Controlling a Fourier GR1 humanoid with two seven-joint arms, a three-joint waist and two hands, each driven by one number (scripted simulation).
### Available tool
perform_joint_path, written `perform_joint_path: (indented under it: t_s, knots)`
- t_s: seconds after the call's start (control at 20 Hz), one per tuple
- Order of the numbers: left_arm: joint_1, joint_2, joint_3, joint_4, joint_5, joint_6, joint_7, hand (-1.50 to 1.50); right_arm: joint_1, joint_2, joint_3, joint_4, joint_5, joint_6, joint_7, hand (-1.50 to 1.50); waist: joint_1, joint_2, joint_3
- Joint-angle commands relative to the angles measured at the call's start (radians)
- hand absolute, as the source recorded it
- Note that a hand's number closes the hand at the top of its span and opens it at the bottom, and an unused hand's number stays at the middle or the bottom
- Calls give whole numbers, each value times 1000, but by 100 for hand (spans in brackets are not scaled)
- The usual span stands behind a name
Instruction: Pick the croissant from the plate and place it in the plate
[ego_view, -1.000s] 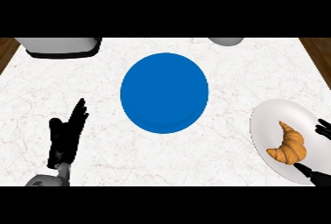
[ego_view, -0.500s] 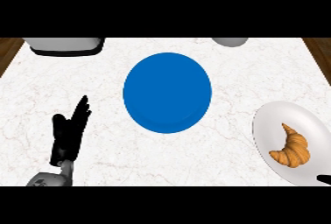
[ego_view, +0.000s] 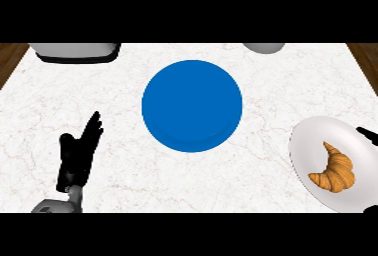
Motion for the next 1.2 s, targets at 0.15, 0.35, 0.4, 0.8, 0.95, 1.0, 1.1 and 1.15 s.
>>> perform_joint_path:
  t_s: [0.15, 0.35, 0.4, 0.8, 0.95, 1.0, 1.1, 1.15]
  knots:
    - [26, -20, 7, -58, -35, -14, 50, 0, -93, 66, -24, 18, 53, 138, 129, -150, -5, -2, 1]
    - [15, 4, 65, -31, -32, -62, 35, 0, -68, 103, -54, 107, 147, 156, 19, -150, -8, -1, 1]
    - [29, -48, 35, -73, -53, -18, 53, 0, -119, 131, -53, 161, 180, 160, -18, -150, -5, -1, 1]
    - [45, -47, 88, -30, -52, -92, 9, 0, -75, 208, -92, 122, 260, 219, -3, -150, -7, -1, 1]
    - [31, -67, 80, -65, -87, -80, 45, 0, -121, 281, -96, 83, 288, 230, 75, -150, -7, -1, 1]
    - [36, -100, 60, -71, -105, -46, 53, 0, -122, 277, -110, 158, 301, 222, -3, -150, -6, -1, 1]
    - [23, -76, 84, -83, -111, -72, 53, 0, -170, 310, -104, 143, 323, 244, 75, -150, -5, -1, 1]
    - [14, -104, 90, 18, -121, -47, -8, 0, -101, 315, -94, 152, 363, 185, -7, -150, -8, -1, 1]
